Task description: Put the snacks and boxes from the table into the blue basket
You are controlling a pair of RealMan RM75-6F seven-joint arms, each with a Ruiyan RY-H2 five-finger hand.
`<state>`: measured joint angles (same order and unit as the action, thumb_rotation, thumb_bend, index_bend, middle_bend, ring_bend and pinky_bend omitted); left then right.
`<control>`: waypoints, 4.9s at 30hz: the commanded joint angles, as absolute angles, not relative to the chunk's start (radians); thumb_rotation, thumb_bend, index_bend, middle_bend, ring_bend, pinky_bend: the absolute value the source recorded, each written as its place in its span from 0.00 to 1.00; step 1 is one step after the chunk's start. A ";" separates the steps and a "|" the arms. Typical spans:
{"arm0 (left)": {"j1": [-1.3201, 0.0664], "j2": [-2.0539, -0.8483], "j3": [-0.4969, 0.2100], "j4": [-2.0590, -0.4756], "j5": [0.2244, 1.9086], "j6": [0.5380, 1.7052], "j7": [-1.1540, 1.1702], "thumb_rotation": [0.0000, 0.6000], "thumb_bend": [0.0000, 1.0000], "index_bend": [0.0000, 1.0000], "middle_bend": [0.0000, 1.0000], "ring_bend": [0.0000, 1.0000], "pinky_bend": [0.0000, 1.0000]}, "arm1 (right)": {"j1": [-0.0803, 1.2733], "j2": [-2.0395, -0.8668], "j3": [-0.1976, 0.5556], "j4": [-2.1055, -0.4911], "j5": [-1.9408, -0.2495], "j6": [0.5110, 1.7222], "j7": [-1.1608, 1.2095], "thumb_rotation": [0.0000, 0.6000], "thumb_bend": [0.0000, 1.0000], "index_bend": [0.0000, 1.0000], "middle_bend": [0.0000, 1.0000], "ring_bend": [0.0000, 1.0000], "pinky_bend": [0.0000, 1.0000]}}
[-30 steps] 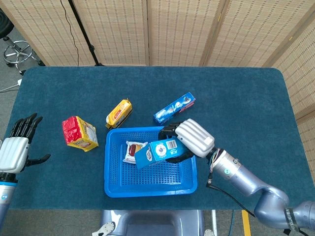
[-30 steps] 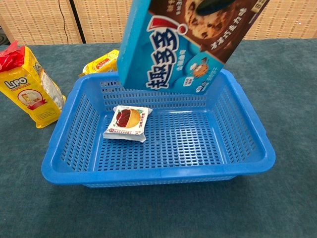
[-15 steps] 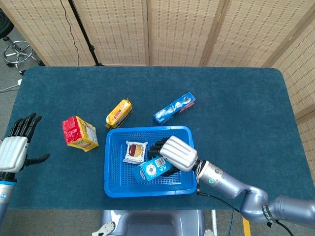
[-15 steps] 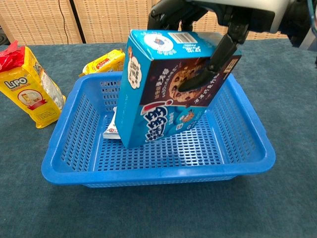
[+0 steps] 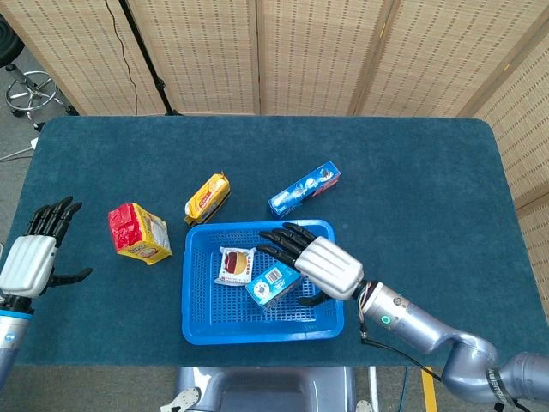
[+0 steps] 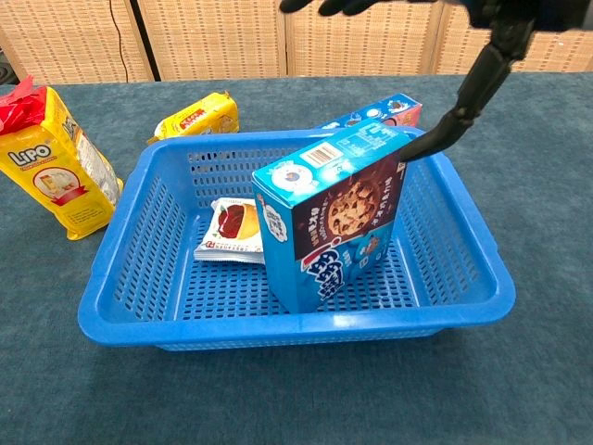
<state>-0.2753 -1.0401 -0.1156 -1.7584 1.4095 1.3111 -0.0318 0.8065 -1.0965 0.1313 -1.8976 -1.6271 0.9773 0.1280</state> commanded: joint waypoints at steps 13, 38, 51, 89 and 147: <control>-0.408 -1.049 -0.121 -1.691 1.437 1.124 -0.160 1.00 0.03 0.00 0.00 0.00 0.00 | 0.420 -0.846 -0.001 -1.875 -1.661 1.370 0.052 1.00 0.00 0.00 0.00 0.00 0.00; -0.499 -1.249 -0.173 -1.538 1.197 0.931 -0.245 1.00 0.10 0.02 0.06 0.13 0.32 | 0.201 -0.966 -0.041 -1.640 -1.650 1.546 0.239 1.00 0.00 0.00 0.00 0.00 0.00; -0.454 -1.233 -0.228 -1.641 1.194 1.098 -0.221 1.00 0.27 0.48 0.44 0.47 0.54 | 0.185 -0.971 -0.011 -1.620 -1.638 1.555 0.289 1.00 0.00 0.00 0.00 0.00 0.00; -0.558 -1.247 -0.084 -2.075 1.353 0.971 0.114 1.00 0.19 0.10 0.06 0.08 0.19 | 0.169 -0.970 0.028 -1.615 -1.612 1.521 0.308 1.00 0.00 0.00 0.00 0.00 0.00; -0.207 -1.100 -0.111 -1.735 1.304 1.428 0.032 1.00 0.00 0.00 0.00 0.00 0.00 | 1.057 -1.688 0.136 -0.561 -1.588 0.632 0.480 1.00 0.00 0.00 0.00 0.00 0.04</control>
